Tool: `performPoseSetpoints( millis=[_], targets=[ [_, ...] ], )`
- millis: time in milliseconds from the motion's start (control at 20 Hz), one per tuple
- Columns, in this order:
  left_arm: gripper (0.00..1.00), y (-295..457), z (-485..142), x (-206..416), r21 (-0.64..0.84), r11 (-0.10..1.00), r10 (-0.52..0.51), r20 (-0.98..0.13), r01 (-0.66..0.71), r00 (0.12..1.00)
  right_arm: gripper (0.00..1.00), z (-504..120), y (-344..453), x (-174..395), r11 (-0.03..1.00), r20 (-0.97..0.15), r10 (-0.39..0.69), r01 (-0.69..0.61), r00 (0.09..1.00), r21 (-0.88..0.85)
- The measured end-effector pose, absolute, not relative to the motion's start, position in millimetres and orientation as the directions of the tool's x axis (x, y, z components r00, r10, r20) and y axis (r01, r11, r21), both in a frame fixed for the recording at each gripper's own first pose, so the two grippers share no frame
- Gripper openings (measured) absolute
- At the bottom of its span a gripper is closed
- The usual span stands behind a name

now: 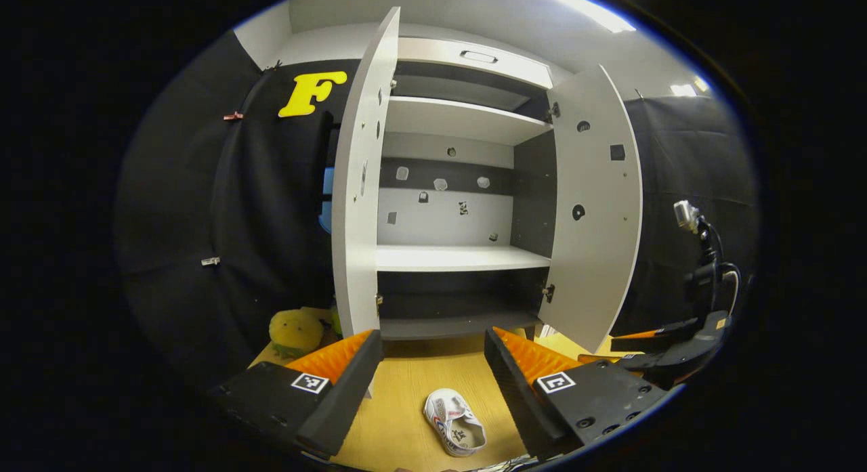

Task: Grab one shoe with the right hand and put it into the shoe cabinet, grab the other shoe with the left hand and put it into the shoe cabinet; then close the right door with the right hand and the left door with the left hand.

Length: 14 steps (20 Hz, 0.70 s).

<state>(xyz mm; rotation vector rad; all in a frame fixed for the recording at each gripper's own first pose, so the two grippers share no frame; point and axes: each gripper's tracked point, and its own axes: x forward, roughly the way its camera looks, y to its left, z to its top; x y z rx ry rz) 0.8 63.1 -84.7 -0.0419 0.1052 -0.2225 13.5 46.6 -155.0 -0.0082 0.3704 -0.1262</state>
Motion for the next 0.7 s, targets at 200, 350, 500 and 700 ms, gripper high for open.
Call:
performPoseSetpoints(
  millis=[200, 350, 500, 700],
  targets=[
    [0.95, 71, -102, 0, -0.066, 0.975, -0.220, -0.145, 0.213, 0.965, 0.99, -222, 51, 15, 0.995, -0.496, -0.096, 0.096, 0.863, -0.026],
    [0.95, 77, -115, 1, -0.084, 0.976, -0.213, -0.179, 0.201, 0.961, 0.99, -259, 53, 19, 0.996, -0.569, -0.081, 0.090, 0.818, -0.012],
    [0.95, 82, -124, 3, -0.114, 0.977, -0.202, -0.207, 0.182, 0.957, 0.99, -292, 51, 23, 0.996, -0.626, -0.077, 0.088, 0.776, -0.013],
    [0.95, 80, -123, 5, -0.130, 0.975, -0.203, -0.209, 0.179, 0.956, 0.99, -336, 49, 29, 0.997, -0.681, -0.076, 0.075, 0.729, -0.031]
  ],
)
